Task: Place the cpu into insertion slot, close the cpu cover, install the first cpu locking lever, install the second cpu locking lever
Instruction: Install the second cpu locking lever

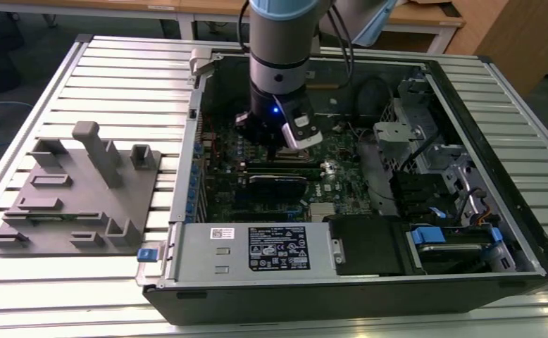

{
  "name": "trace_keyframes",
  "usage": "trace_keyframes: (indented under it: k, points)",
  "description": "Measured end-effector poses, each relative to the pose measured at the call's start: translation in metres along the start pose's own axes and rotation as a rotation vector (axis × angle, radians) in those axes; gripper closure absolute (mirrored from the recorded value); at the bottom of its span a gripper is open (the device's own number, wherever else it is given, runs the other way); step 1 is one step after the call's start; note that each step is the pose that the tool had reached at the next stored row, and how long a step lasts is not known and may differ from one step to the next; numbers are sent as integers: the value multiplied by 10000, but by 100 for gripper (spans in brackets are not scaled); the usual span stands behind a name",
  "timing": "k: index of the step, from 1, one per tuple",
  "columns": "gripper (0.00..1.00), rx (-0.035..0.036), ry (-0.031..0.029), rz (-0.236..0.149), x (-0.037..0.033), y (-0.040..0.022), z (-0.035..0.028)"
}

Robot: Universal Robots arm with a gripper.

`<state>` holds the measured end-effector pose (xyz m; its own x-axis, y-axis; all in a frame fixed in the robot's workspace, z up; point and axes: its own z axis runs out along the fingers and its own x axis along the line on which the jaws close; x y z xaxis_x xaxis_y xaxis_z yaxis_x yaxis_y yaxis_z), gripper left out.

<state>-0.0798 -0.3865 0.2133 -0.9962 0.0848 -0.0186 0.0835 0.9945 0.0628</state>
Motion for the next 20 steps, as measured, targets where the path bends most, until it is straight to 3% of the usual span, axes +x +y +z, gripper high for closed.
trace_keyframes:
  k: [16, 20]
  points:
    - [89, -210, 18, 6, 19, -7, 82]
    - [89, -306, 26, 7, 36, -9, 92]
